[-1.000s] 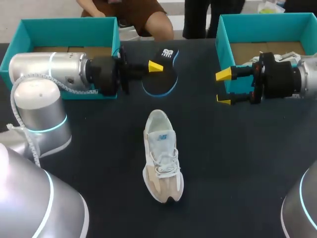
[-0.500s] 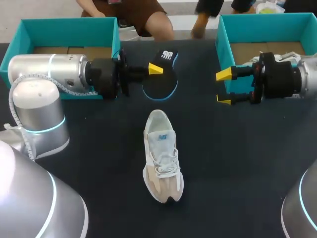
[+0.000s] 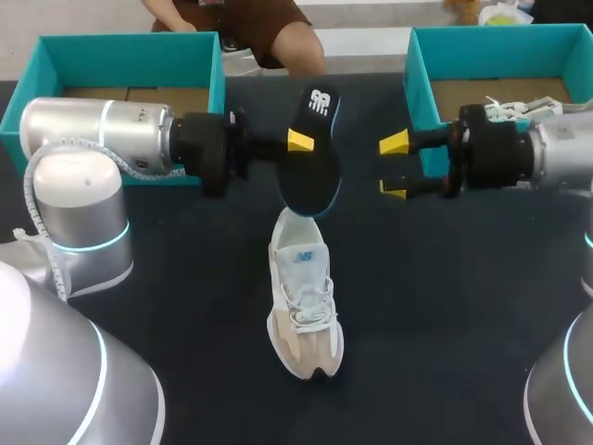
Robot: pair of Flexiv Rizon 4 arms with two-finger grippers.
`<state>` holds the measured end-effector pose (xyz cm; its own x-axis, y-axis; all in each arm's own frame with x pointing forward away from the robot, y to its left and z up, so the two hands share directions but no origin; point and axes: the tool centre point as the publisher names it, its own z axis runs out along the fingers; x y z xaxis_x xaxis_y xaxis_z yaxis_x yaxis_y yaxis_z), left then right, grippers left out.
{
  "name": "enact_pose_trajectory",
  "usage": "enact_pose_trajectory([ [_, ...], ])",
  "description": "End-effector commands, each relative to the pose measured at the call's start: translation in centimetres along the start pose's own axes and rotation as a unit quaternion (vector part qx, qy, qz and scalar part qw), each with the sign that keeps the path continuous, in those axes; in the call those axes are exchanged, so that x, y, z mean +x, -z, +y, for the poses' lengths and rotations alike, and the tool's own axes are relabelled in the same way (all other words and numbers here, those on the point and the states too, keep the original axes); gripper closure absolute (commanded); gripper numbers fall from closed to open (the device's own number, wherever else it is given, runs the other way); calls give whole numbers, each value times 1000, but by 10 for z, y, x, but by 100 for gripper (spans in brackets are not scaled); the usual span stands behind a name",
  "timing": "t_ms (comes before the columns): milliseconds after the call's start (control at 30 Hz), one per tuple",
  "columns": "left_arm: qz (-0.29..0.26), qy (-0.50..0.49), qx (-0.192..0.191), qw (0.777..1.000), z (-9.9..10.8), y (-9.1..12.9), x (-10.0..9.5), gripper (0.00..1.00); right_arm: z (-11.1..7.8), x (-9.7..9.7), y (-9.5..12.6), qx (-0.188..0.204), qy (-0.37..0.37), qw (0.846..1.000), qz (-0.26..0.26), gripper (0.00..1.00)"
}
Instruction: Take the shoe out of the shoebox, open the shoe tongue, remove and reinsert the insole, then place the shoe into the shoebox
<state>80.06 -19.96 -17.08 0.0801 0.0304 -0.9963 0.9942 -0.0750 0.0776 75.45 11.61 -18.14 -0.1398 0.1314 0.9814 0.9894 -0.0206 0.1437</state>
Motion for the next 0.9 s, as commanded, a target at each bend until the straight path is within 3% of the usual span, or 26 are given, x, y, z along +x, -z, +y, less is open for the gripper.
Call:
enact_pose_trajectory([
  [33, 1, -7, 4, 1000, 7, -13, 8, 100, 10, -4, -15, 10, 0, 1000, 3, 0],
  [300, 3, -37, 3, 999, 9, -30, 19, 100, 10, -4, -26, 18, 1, 1000, 8, 1],
  [633, -6, -48, -23, 999, 18, -49, 21, 100, 6, -3, -33, 26, -4, 1000, 12, 51],
  [900, -15, -49, -33, 998, 18, -62, 21, 100, 6, -5, -36, 27, -6, 1000, 14, 60],
])
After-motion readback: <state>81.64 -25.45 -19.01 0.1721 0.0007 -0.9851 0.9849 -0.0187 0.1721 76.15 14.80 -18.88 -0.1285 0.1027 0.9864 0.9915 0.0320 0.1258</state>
